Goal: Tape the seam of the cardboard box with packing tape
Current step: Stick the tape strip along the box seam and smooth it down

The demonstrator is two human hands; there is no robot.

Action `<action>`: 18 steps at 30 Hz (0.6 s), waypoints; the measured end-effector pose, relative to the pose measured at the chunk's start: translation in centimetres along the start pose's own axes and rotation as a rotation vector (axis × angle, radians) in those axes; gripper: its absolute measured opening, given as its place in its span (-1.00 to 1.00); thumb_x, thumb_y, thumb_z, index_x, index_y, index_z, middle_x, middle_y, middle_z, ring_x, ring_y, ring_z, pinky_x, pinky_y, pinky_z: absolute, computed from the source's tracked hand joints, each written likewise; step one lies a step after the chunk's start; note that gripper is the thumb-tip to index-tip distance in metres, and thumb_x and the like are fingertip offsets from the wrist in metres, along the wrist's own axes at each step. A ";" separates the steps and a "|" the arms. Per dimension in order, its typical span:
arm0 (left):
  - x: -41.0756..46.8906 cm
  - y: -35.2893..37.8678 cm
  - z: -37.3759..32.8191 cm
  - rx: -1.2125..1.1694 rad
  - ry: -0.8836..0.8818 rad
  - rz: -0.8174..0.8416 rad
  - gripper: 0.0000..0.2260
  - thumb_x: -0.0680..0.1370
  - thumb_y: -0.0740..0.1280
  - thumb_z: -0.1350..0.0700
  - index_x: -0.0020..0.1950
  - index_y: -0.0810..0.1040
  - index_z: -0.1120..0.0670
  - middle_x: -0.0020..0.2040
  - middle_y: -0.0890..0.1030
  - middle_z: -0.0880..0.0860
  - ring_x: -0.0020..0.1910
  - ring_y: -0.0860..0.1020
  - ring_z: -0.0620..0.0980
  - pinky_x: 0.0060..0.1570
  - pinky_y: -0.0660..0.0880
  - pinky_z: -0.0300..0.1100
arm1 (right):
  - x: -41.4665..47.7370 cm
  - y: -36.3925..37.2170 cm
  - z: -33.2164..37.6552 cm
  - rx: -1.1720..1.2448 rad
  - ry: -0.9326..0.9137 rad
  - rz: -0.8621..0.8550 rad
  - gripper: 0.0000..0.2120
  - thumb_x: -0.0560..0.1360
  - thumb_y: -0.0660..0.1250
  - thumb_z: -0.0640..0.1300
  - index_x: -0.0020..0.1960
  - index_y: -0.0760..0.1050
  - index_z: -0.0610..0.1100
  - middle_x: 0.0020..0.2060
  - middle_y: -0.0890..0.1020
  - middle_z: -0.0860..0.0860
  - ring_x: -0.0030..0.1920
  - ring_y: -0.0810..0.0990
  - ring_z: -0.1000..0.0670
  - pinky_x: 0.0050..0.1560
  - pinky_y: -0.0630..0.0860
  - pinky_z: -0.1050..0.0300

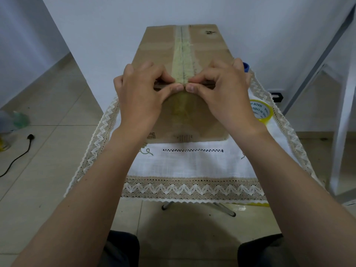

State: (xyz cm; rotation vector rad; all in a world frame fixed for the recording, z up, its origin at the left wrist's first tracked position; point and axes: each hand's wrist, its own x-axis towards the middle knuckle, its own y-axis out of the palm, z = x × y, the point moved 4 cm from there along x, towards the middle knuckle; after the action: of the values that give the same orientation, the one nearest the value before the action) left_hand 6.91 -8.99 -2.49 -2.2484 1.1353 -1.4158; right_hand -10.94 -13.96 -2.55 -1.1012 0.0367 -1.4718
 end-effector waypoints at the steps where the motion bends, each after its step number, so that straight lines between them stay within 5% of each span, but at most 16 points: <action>1: 0.0 0.0 0.0 -0.003 0.004 0.001 -0.75 0.45 0.46 -0.28 -0.11 0.64 -0.12 -0.07 0.62 -0.14 0.09 0.42 -0.04 0.09 0.14 -0.09 | 0.0 0.0 -0.1 0.007 -0.004 0.006 -0.84 0.48 0.48 0.18 -0.03 0.73 0.13 -0.13 0.58 0.18 0.10 0.32 0.01 0.01 0.11 0.05; 15: -0.9 0.5 0.1 0.130 0.103 0.001 -0.59 0.36 0.52 -0.32 0.01 0.62 -0.06 -0.01 0.56 -0.15 0.13 0.49 0.09 0.11 0.19 -0.06 | -0.4 0.5 1.0 -0.232 0.024 -0.095 -0.59 0.36 0.45 0.42 -0.10 0.65 0.10 -0.12 0.42 0.18 0.17 0.42 -0.11 0.06 0.17 -0.01; 18: -0.6 0.3 0.4 0.121 0.129 0.015 -0.60 0.37 0.51 -0.31 0.02 0.64 -0.06 0.00 0.59 -0.13 0.12 0.49 0.09 0.10 0.17 -0.09 | -0.4 0.5 0.5 -0.178 -0.042 -0.094 -0.65 0.39 0.47 0.35 -0.08 0.67 0.08 -0.11 0.44 0.17 0.10 0.37 -0.06 -0.02 0.04 0.09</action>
State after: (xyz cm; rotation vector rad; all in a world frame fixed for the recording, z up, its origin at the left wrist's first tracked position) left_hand 6.99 -8.81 -3.30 -2.0883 1.0708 -1.5987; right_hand -10.27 -13.46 -2.84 -1.2925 0.0890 -1.5518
